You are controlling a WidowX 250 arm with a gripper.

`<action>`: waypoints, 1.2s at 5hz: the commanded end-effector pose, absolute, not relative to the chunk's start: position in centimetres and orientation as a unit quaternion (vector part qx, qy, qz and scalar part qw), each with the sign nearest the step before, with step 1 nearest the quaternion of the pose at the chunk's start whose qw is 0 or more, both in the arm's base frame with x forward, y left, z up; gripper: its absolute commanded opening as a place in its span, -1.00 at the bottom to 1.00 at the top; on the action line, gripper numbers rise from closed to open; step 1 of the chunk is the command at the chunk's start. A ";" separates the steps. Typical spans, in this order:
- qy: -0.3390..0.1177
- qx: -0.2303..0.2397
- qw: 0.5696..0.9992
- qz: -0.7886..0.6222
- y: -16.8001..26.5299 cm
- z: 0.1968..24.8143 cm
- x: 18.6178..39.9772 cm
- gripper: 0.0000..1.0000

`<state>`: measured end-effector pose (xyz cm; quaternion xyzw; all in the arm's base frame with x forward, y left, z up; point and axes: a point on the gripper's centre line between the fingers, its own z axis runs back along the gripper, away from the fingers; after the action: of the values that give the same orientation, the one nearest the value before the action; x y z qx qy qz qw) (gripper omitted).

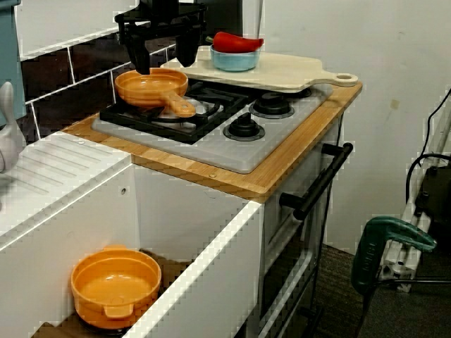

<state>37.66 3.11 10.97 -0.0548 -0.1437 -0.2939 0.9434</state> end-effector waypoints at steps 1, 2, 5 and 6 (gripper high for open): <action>-0.193 -0.036 0.929 -0.313 0.7 12.3 36.6 1.00; -0.194 -0.033 0.927 -0.319 -0.7 11.5 35.9 1.00; -0.194 -0.024 0.915 -0.352 -1.6 11.5 36.9 1.00; -0.198 -0.026 0.916 -0.348 -1.4 12.2 37.5 1.00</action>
<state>37.15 -1.69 10.51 -0.0368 -0.1744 -0.3451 0.9215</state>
